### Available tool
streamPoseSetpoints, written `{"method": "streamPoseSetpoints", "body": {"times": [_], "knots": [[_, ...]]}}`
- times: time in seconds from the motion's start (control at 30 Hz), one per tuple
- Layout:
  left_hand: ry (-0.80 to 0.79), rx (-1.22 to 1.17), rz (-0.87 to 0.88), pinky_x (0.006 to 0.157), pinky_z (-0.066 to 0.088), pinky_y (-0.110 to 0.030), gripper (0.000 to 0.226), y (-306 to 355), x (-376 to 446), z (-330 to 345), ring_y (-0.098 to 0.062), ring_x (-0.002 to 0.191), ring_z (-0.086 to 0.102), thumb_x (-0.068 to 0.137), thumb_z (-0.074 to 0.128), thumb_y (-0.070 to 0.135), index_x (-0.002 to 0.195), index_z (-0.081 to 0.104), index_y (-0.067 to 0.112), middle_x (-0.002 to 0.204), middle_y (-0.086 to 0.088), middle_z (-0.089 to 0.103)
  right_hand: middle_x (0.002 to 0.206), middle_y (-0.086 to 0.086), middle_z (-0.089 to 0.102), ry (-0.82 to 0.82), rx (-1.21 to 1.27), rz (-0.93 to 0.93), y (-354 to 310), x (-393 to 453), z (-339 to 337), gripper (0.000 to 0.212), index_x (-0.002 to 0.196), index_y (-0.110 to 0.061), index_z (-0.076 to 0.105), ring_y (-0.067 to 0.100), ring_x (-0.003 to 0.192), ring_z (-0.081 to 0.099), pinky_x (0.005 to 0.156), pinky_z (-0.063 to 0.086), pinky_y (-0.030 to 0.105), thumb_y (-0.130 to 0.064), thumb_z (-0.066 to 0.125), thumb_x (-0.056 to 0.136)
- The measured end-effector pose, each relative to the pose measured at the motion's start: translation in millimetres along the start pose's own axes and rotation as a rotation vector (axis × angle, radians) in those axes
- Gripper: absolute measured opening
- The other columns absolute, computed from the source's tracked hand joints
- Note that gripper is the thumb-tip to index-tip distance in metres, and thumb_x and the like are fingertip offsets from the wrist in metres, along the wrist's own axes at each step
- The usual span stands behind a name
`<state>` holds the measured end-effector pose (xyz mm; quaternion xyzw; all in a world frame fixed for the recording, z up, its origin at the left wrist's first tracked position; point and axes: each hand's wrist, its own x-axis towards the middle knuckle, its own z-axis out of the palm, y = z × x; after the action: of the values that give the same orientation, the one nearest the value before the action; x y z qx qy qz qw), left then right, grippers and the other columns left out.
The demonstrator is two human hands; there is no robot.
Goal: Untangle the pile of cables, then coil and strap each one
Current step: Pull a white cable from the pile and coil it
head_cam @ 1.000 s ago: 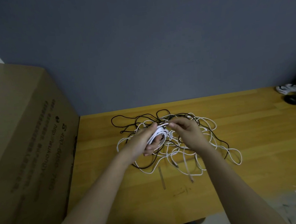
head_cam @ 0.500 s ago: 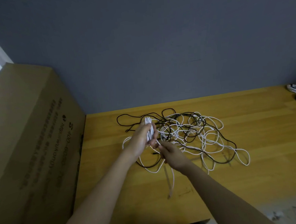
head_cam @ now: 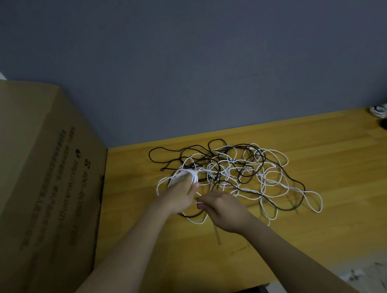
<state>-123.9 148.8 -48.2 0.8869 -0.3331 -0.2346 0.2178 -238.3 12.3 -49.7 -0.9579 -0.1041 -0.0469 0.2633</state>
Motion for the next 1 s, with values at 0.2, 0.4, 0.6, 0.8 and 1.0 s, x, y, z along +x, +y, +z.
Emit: {"method": "streamPoseSetpoints", "body": {"times": [0.2, 0.4, 0.6, 0.8, 1.0], "knots": [[-0.103, -0.394, -0.075, 0.058, 0.042, -0.025, 0.06, -1.4, -27.4, 11.8, -0.006, 0.047, 0.05, 0.098, 0.016, 0.058, 0.075, 0.056, 0.02, 0.058, 0.006, 0.058, 0.079, -0.003, 0.066, 0.22, 0.103, 0.034, 4.2, 6.9, -6.7, 0.012, 0.087, -0.014, 0.073, 0.009, 0.075, 0.052, 0.071, 0.036, 0.019, -0.026, 0.068, 0.086], [-0.153, -0.77, -0.004, 0.045, 0.033, -0.022, 0.069, 7.8, -40.7, 2.5, -0.012, 0.04, 0.031, 0.086, 0.017, 0.076, 0.064, 0.046, 0.017, 0.047, 0.003, 0.034, 0.078, -0.017, 0.065, 0.328, 0.615, 0.288, 3.1, 16.7, -18.6, 0.024, 0.08, -0.035, 0.067, -0.005, 0.075, 0.058, 0.067, 0.042, 0.01, -0.012, 0.069, 0.086], [-0.124, -1.174, -0.103, 0.037, 0.022, -0.021, 0.056, 21.6, -41.2, -7.3, -0.01, 0.032, 0.018, 0.078, 0.035, 0.068, 0.044, 0.038, 0.023, 0.037, 0.006, 0.024, 0.064, -0.012, 0.062, 0.209, 1.032, 0.419, -14.0, 16.0, -19.7, 0.022, 0.077, -0.021, 0.072, -0.002, 0.056, 0.053, 0.052, 0.04, 0.01, -0.025, 0.057, 0.093], [-0.014, -1.338, -0.135, 0.038, 0.019, -0.021, 0.057, 28.7, -34.7, -4.1, -0.008, 0.032, 0.019, 0.078, 0.039, 0.069, 0.043, 0.039, 0.024, 0.039, 0.006, 0.025, 0.073, -0.012, 0.059, 0.299, 0.755, 0.349, -33.2, 17.9, -11.4, 0.026, 0.088, -0.022, 0.059, 0.004, 0.068, 0.054, 0.065, 0.043, 0.021, -0.031, 0.039, 0.101], [0.189, -0.744, -0.2, 0.061, 0.041, -0.025, 0.067, 38.6, -26.0, 5.8, -0.011, 0.058, 0.054, 0.078, 0.023, 0.082, 0.062, 0.06, 0.029, 0.062, 0.004, 0.057, 0.069, -0.007, 0.052, 0.427, 0.262, 0.443, -21.4, 17.9, -6.0, 0.028, 0.097, -0.011, 0.056, 0.015, 0.062, 0.048, 0.052, 0.028, 0.03, -0.027, 0.034, 0.103]]}}
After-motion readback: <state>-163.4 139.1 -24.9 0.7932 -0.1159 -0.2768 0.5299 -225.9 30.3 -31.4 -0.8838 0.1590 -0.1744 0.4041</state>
